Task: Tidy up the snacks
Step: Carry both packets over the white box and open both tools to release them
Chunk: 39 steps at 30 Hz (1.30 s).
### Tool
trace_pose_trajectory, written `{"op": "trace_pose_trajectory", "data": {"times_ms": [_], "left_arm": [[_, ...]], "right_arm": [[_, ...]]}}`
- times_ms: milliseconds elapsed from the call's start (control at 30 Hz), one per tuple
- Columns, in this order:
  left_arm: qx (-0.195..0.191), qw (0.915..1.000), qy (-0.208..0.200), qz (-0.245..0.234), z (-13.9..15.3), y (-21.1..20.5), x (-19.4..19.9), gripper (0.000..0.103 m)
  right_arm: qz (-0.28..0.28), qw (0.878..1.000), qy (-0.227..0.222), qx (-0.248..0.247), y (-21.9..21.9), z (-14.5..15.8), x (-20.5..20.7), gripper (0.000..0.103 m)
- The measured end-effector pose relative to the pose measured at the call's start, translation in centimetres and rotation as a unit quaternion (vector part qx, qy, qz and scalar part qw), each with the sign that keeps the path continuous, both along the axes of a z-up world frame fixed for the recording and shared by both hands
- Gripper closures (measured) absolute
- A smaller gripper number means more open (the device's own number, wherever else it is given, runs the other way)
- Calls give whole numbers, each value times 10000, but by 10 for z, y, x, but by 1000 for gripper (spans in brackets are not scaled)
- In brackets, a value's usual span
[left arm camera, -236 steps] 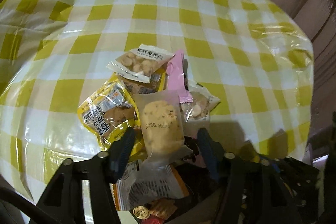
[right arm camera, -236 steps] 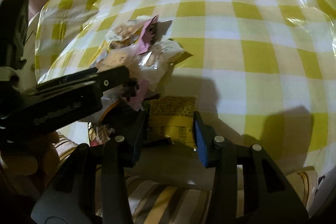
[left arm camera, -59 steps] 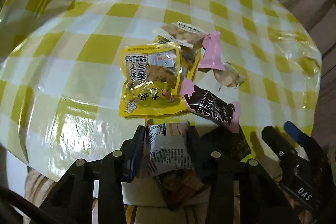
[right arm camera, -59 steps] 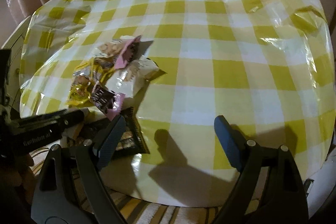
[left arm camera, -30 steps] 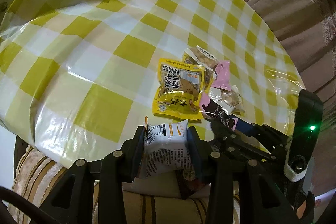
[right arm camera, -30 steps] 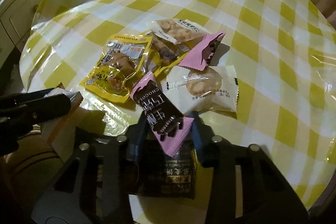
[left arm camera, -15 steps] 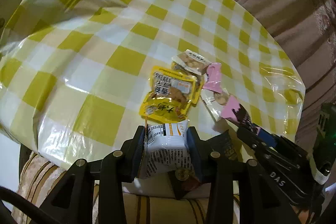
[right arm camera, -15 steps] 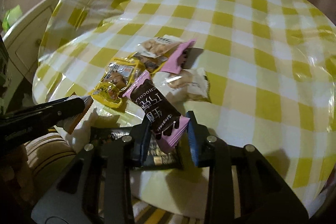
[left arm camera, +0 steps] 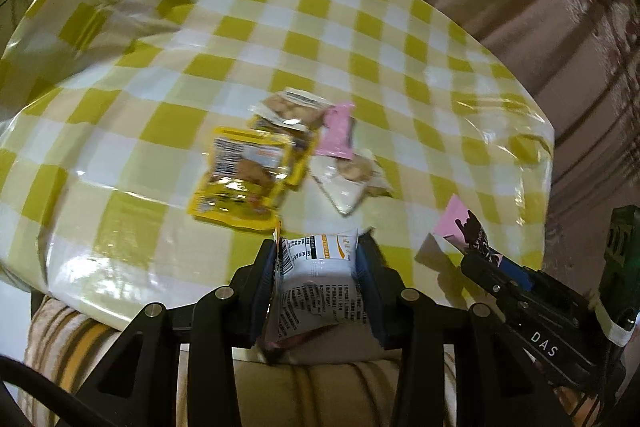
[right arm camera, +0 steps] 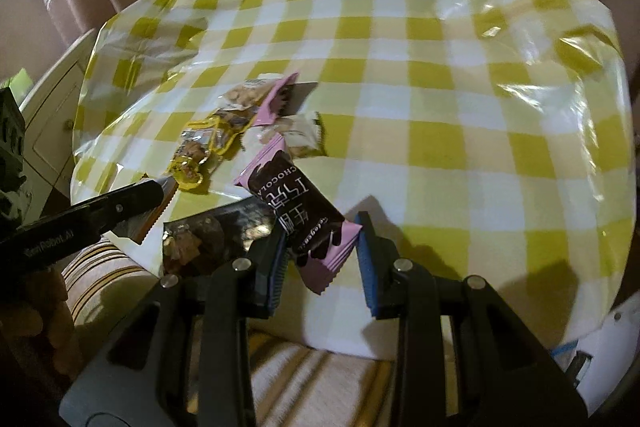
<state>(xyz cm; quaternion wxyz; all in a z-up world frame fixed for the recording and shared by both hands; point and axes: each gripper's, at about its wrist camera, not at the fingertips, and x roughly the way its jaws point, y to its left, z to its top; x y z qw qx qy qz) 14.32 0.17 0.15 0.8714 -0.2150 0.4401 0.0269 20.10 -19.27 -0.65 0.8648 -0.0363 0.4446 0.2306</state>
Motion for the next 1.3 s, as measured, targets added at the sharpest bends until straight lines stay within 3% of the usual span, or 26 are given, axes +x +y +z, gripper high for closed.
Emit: {"op": "trace_pose_trajectory", "data": {"times_ms": [333, 667, 900, 1300], "left_arm": [[47, 9975, 3, -703, 7, -64, 11, 62], [127, 9863, 4, -1643, 13, -146, 22, 62], [176, 9702, 12, -2417, 15, -211, 22, 62], [-199, 9305, 222, -3651, 8, -298, 13, 60]], "right_arm": [[-532, 9984, 116, 130, -63, 1, -12, 67], [-1399, 9897, 297, 95, -157, -9, -30, 67], [-1978, 9792, 445, 14, -222, -18, -45, 67], [-2708, 9606, 624, -54, -292, -26, -63, 66]]}}
